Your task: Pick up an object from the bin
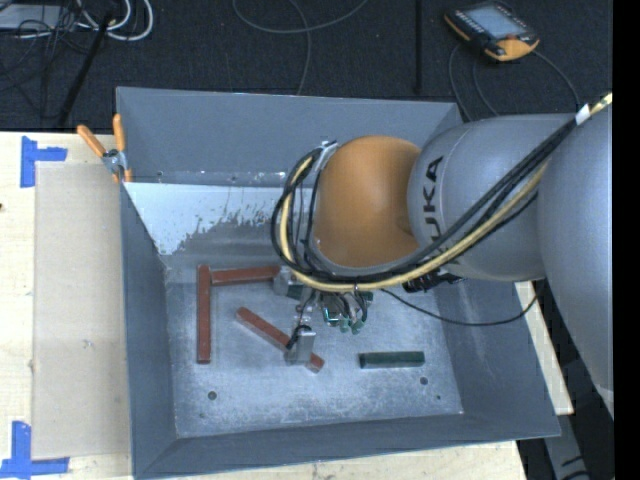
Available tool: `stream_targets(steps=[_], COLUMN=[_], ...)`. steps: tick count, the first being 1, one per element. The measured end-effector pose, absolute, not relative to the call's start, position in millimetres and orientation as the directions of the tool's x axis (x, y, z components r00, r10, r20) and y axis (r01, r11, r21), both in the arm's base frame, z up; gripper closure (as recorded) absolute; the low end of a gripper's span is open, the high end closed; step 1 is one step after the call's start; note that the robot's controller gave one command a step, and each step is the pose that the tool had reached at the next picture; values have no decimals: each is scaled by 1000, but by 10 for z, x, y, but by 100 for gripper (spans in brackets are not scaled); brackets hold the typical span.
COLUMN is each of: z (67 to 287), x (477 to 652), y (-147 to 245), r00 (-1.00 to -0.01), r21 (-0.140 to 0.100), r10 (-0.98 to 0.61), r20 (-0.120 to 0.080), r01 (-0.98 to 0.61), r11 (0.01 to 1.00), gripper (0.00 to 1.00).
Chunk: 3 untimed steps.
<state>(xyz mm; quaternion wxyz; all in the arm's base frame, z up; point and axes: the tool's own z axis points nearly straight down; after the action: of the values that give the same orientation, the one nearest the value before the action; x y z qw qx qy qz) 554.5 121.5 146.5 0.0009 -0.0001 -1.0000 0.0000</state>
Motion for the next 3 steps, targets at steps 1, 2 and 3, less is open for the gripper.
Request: stream_targets(steps=[1, 2, 3], z=[927, 698, 698], x=[5590, 5850, 5850], y=[876, 848, 846], r00=[-1000, -990, -990], r21=[1, 1, 1], r10=[-25, 139, 140], r20=[-5, -1, 0], r01=[-25, 139, 140], r11=[1000, 990, 990], gripper=[0, 100, 100])
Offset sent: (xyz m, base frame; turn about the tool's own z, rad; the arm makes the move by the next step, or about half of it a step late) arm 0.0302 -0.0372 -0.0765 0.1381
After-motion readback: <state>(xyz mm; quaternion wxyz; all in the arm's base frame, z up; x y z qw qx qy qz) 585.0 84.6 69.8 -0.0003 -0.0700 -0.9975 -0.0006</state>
